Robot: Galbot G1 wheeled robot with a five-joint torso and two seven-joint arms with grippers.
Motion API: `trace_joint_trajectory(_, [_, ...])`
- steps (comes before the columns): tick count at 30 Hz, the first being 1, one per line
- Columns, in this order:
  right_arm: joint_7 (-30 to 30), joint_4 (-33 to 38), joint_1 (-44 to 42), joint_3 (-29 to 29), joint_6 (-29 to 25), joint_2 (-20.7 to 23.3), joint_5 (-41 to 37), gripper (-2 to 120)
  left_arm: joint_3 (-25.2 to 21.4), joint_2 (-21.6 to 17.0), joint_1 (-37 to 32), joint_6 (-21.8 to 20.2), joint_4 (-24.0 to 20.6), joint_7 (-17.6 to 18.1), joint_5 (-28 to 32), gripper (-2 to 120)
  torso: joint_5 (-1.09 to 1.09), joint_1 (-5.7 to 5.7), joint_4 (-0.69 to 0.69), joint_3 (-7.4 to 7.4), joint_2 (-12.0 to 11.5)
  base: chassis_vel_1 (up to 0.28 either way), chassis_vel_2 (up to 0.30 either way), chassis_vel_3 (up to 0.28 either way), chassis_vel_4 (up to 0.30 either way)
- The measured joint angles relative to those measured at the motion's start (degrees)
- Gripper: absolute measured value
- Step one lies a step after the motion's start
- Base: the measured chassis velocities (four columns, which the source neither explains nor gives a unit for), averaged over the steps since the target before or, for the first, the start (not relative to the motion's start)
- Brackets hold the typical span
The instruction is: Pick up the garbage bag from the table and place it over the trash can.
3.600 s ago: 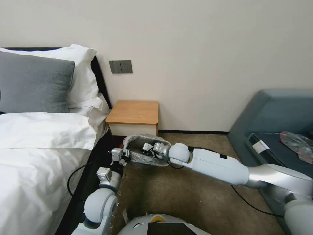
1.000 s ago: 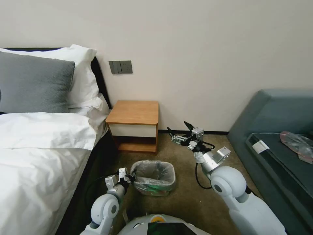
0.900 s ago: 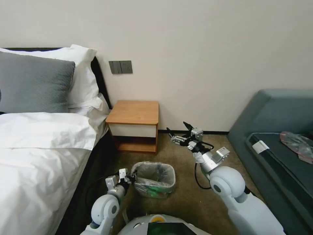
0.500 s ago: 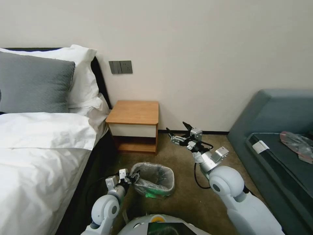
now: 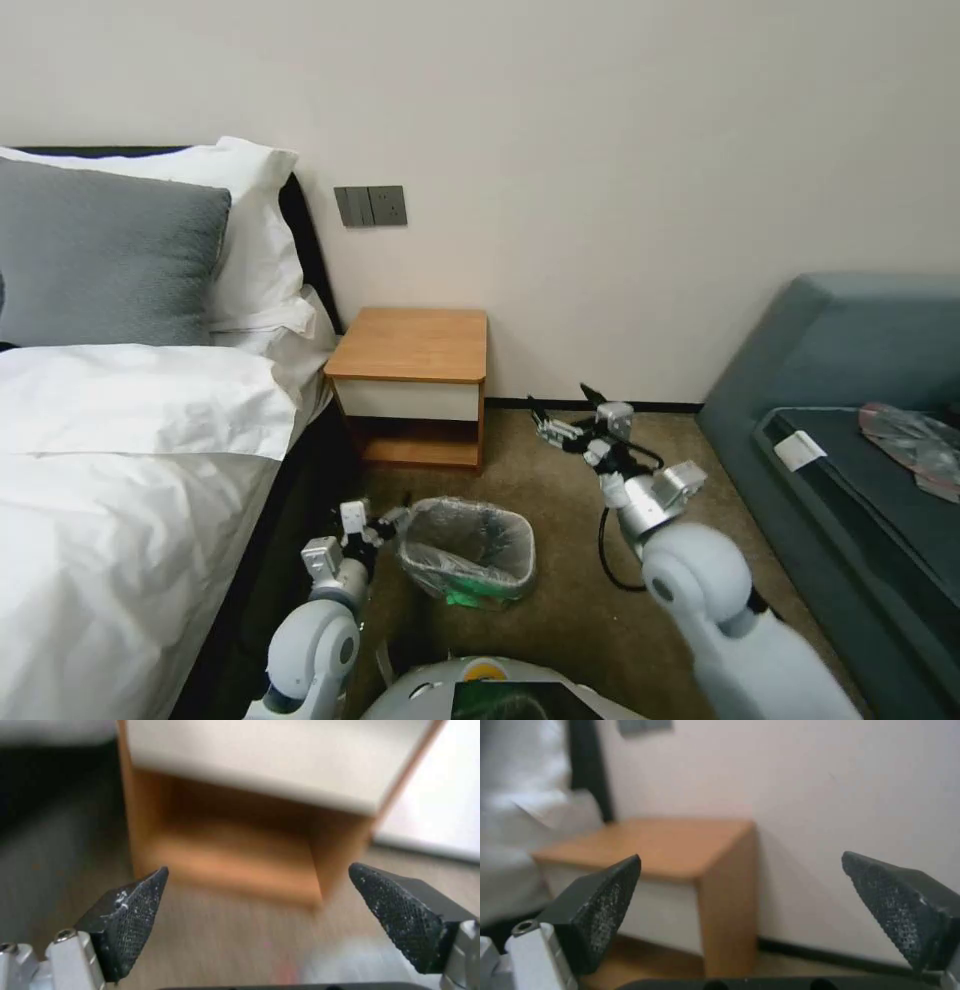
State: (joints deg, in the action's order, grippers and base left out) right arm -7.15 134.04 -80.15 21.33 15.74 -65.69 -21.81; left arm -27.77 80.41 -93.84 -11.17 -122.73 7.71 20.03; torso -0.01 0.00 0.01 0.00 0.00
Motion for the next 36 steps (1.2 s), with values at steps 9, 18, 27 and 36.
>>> trace_joint_trajectory(9, [-1.09, -9.96, -13.4, -2.89, -17.59, -11.7, 16.45, 100, -1.0, -1.59, -0.37, 20.44, 6.77, -6.34, -8.39, 93, -0.01, 0.0, 0.0, 0.0, 0.0, 0.0, 0.0, 0.0, 0.0])
trace_joint_trajectory(18, [1.07, -11.25, -13.64, -1.92, -19.86, -13.31, 18.42, 100, -0.8, -1.48, -0.44, 20.43, 7.09, -5.74, -8.05, 91, 0.0, 0.0, -0.01, 0.0, 0.0, 0.0, 0.0, 0.0, 0.0])
trace_joint_trajectory(27, [1.13, -11.19, -13.45, -1.91, -19.7, -13.1, 18.22, 100, -0.76, -1.47, -0.42, 19.99, 7.06, -5.61, -7.84, 91, 0.01, 0.0, -0.01, 0.0, 0.0, 0.0, 0.0, 0.0, 0.0])
trace_joint_trajectory(36, [1.14, -11.09, -13.37, -1.9, -19.55, -13.02, 18.02, 100, -0.74, -1.47, -0.41, 19.78, 7.02, -5.56, -7.75, 91, 0.01, 0.0, -0.01, 0.0, 0.0, 0.0, 0.0, 0.0, 0.0])
